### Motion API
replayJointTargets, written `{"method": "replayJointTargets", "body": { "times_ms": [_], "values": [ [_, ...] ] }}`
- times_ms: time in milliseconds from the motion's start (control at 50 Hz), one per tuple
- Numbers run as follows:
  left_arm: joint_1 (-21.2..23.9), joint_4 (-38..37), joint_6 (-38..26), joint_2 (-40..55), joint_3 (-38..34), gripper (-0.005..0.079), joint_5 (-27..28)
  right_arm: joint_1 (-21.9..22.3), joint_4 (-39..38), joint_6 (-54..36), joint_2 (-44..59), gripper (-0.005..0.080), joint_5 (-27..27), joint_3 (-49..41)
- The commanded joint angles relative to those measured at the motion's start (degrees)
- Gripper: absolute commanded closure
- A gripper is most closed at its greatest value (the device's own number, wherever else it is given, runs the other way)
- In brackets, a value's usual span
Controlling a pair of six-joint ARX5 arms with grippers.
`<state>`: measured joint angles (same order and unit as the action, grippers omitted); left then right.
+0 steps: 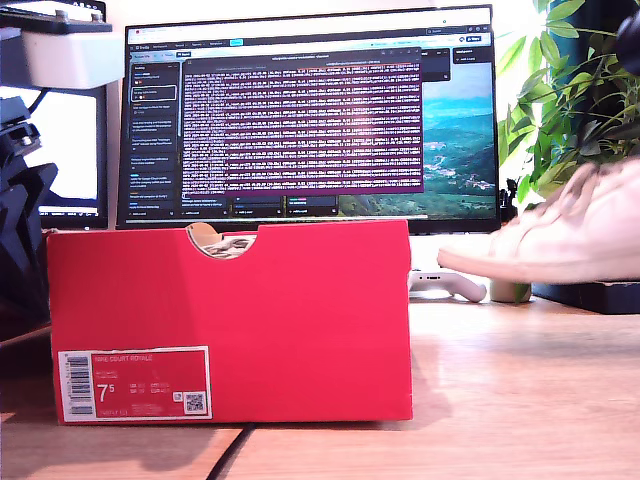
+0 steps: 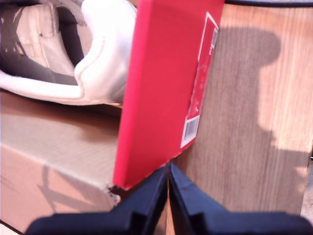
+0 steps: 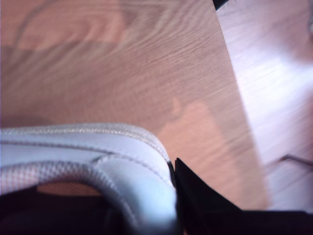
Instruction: Pack the white shoes by picking the first shoe and placing it inside the red shoebox, left side, then picking and rotating the second shoe and placing it in the shoebox
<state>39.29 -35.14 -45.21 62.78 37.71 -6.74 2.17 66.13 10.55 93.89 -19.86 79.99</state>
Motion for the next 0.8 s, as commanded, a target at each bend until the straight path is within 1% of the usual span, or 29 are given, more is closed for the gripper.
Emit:
{"method": "replayJointTargets", "body": {
  "times_ms": [0,60,120,160,180,220,300,360,380,460,480,580,780],
  "values": [
    [0.20,0.50,0.26,0.57,0.28,0.0761,0.52,0.20,-0.50,-3.43,-0.22,0.0762,0.98,4.44],
    [0.20,0.50,0.26,0.57,0.28,0.0761,0.52,0.17,-0.70,-7.87,-0.22,0.0762,1.92,7.19],
    [0.20,0.50,0.26,0.57,0.28,0.0761,0.52,0.07,-1.25,-11.54,-0.22,0.0762,4.35,10.12],
    [0.20,0.50,0.26,0.57,0.28,0.0761,0.52,-0.04,-2.47,-14.84,-0.22,0.0762,7.50,11.93],
    [0.20,0.50,0.26,0.57,0.28,0.0761,0.52,-0.13,-3.15,-14.84,-0.22,0.0762,9.33,12.76],
    [0.20,0.50,0.26,0.57,0.28,0.0761,0.52,-0.50,-4.39,-18.80,-0.22,0.0762,13.22,14.25],
    [0.20,0.50,0.26,0.57,0.28,0.0761,0.52,-1.81,-7.32,-22.73,-0.22,0.0763,20.81,16.61],
    [0.20,0.52,0.26,0.57,0.28,0.0761,0.52,-2.97,-10.56,-25.27,-0.22,0.0762,25.51,17.18],
    [0.20,0.50,0.26,0.57,0.28,0.0761,0.52,-3.52,-11.87,-28.50,-0.22,0.0762,26.75,17.25],
    [0.20,0.50,0.26,0.57,0.28,0.0761,0.52,-6.36,-16.35,-33.18,-0.20,0.0763,31.36,17.25],
    [0.20,0.48,0.26,0.57,0.28,0.0761,0.52,-7.08,-17.42,-33.18,-0.20,0.0762,32.11,17.25],
    [0.20,0.50,0.26,0.57,0.28,0.0761,0.52,-10.99,-23.08,-38.88,0.07,0.0762,34.32,17.25],
    [0.20,0.50,0.26,0.57,0.28,0.0761,0.52,-18.43,-34.64,-43.21,0.90,0.0763,34.49,17.25]
  ]
}}
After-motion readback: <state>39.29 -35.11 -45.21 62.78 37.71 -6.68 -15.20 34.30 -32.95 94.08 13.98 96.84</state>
